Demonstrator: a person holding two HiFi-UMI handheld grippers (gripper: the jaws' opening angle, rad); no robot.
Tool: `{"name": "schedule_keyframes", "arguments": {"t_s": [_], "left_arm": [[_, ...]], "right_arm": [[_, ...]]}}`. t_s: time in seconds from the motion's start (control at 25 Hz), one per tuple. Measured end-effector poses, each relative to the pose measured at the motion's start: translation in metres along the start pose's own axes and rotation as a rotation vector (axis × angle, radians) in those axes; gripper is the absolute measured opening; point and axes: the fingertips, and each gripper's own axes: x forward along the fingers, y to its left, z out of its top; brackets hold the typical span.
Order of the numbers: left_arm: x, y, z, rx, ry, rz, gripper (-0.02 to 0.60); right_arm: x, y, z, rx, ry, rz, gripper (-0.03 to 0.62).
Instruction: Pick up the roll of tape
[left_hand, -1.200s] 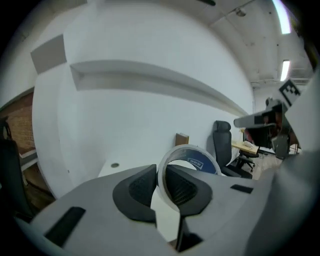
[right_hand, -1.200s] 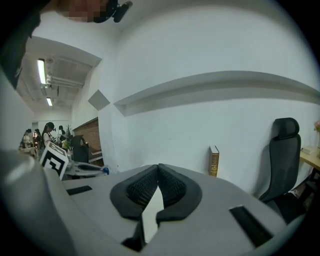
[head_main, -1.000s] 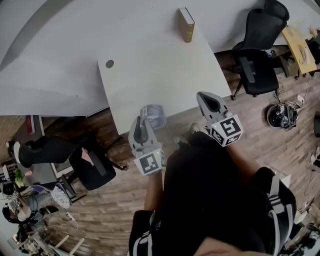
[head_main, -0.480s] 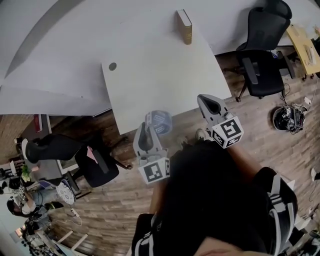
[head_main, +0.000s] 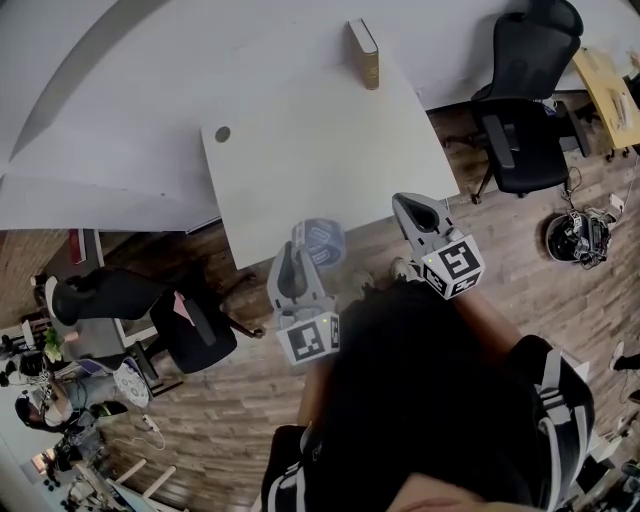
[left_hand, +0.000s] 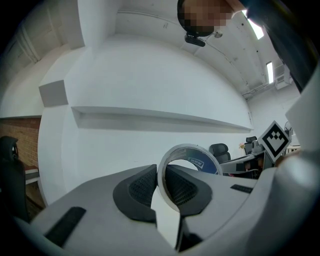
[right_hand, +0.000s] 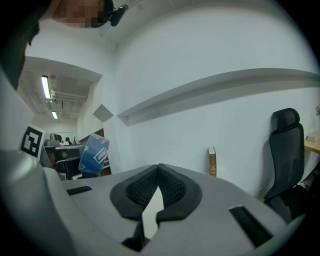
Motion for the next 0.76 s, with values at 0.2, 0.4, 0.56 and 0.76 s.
{"name": "schedule_keyframes", "arguments": {"t_s": [0.2,0.4,0.56,0.76], "left_arm": [[0.0032,-0.0009,-0.0004,-0.001,0.002,-0.002,0.069],[0.0058,-0.0016,0.0002,0.000,0.001,-0.004,0.069],[0.0053,-0.0026,0.0000,-0.008,0.005,-0.012,0.069],[0.0052,-0.0051,0.0016,-0.006,-0.003,-0.018,0.071]], "right_arm": [[0.0015,-0.0006,0.0007,-0.005,0.001,0.008,0.011],[0.0028,-0.0015,0.0006,-0.007,0.002,0.010,0.011],[0.0024,0.0003,0.0010,-0.008,0.002,0.010,0.011],[0.0013,-0.0005,0.0020,-0.010,-0.001,0.010,0.011]]}}
